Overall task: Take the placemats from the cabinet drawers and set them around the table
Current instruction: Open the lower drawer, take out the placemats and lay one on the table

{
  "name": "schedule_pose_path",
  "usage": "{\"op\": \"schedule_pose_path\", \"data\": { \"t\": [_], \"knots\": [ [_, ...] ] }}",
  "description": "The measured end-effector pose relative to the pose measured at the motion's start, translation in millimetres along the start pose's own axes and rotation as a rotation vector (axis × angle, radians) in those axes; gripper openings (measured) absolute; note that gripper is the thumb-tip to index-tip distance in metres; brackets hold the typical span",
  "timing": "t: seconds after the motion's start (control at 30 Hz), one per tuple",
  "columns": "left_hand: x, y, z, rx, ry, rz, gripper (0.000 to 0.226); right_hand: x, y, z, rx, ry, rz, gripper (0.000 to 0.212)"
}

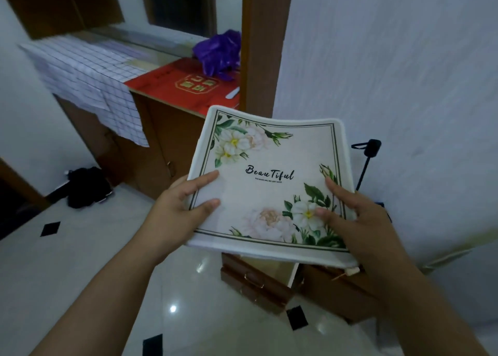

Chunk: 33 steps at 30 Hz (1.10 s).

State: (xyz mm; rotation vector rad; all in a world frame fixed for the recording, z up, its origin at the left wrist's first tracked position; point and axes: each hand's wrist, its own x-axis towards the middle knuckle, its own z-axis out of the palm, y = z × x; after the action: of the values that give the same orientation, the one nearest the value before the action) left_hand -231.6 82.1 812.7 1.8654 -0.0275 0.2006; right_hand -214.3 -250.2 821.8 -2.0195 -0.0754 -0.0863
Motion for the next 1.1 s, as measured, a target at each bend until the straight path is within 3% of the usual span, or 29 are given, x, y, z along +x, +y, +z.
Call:
{"op": "schedule_pose_path", "data": {
  "t": [0.43,0.87,1.1],
  "knots": [
    [-98,-11,-114,-0.009,0.365,-0.174,0.045,23,-63,119,0.047,-0.355,-0.158,0.06],
    [-236,-53,-318,0.045,0.745,-0.268,0.046,-24,-200,355,0.025,-0.697,-0.378,0.06],
    [-321,-63,-421,0.119,0.962,-0.309,0.049,-77,-273,492,0.134,-0.916,-0.374,0.059]
  ]
}}
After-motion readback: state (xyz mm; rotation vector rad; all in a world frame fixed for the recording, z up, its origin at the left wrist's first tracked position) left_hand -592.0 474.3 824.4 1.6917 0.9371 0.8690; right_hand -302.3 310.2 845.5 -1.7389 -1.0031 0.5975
